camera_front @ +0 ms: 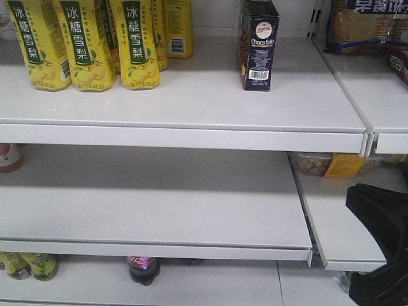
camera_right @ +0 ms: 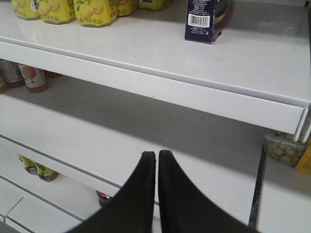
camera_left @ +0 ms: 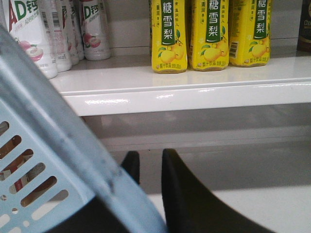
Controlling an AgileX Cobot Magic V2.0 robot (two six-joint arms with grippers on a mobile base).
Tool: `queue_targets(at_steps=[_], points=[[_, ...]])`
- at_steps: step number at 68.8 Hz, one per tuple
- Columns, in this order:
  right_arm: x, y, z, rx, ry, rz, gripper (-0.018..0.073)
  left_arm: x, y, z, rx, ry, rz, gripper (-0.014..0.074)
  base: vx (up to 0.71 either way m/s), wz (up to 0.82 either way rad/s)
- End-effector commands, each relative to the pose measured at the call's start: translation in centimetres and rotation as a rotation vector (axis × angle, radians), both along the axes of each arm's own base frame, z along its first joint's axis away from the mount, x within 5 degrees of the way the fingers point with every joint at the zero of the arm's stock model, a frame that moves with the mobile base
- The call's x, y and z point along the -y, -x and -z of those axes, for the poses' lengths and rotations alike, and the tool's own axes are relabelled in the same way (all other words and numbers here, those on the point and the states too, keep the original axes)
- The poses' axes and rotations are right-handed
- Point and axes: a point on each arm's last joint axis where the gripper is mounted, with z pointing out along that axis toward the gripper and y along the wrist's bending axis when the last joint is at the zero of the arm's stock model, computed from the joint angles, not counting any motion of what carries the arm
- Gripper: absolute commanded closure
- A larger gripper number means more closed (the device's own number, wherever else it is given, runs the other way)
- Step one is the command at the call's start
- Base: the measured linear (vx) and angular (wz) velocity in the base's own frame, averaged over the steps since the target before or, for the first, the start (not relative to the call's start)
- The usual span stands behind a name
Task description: Left arm holds basket, right arm returns cookies
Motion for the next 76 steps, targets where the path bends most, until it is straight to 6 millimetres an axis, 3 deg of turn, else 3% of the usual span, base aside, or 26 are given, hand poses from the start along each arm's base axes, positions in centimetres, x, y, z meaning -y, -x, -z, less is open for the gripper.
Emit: queue_targets(at_steps=[1, 24, 48, 76], points=[[0.2, -0.3, -1.3, 0.078, -0.017, 0.022, 0.0567, 0.0, -0.5, -0.2, 0.140, -0.026, 0.002, 0.0603, 0.00, 0.00], [0.2, -0.3, -1.3, 0.078, -0.017, 0.022, 0.0567, 0.3, -3.2, 6.7, 0.216, 0.031, 0.022, 0.0603, 0.00, 0.00], [0.2, -0.3, -1.3, 0.078, -0.017, 0.022, 0.0567, 0.3, -3.3, 7.6, 0.110, 0.023, 0.020, 0.0603, 0.00, 0.00], [0.2, -0.3, -1.3, 0.078, -0.017, 0.022, 0.0567, 0.3, -3.3, 7.6, 0.111, 0.023, 0.020, 0.0603, 0.00, 0.00]])
